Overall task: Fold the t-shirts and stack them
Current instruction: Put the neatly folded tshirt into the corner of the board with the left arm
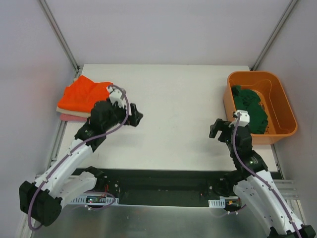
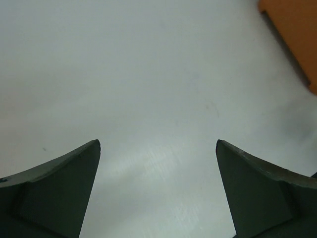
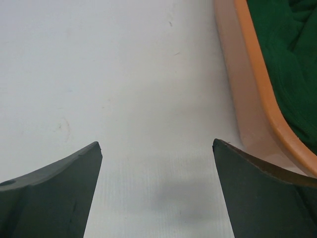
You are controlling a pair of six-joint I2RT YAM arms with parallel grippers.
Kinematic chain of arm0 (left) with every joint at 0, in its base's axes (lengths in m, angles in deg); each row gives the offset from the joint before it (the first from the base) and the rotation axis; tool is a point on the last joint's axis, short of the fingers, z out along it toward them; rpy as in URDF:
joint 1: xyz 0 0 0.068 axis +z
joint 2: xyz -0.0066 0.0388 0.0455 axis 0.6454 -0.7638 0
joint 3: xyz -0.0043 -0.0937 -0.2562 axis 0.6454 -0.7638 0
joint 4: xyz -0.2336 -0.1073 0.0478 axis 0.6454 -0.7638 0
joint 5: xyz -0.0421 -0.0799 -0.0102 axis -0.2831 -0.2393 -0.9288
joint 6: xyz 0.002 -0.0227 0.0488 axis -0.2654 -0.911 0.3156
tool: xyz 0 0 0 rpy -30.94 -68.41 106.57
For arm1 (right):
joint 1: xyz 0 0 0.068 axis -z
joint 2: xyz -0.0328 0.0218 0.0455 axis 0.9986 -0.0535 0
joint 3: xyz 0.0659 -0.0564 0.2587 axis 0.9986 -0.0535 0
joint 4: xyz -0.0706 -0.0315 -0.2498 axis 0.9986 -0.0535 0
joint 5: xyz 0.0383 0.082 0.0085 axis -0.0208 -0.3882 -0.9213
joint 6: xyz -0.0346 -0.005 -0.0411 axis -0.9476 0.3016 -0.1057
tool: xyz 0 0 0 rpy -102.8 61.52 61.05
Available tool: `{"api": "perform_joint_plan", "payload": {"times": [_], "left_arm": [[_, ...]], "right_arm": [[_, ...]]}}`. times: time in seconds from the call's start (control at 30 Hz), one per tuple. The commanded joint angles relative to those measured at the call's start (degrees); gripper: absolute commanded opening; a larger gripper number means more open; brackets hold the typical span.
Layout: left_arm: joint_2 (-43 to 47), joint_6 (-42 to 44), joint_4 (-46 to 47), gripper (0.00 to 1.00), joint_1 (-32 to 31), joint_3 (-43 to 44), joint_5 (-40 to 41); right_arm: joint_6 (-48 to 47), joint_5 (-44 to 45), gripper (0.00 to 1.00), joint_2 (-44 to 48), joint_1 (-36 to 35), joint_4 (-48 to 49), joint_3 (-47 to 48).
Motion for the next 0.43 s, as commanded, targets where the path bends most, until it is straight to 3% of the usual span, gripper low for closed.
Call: {"api": "perform_joint_plan", "payload": {"times": [0.0, 0.1, 0.4], "left_arm": [[8.8, -9.4, 13.0, 0.99, -0.2, -16.5, -0.1], [11.0, -8.4, 14.1, 0.99, -0.2, -20.6, 1.0], [11.5, -9.2, 10.1, 0.99, -0.2, -19.0, 3.2]], "right_arm": [[-1.6, -8.4, 0.96, 6.8, 0.2, 1.4, -3.6], [-0.7, -10.7, 0.96, 11.3, 0.2, 1.4, -7.0], [1.6, -12.0, 0.96, 16.6, 0.2, 1.2, -10.5]]}}
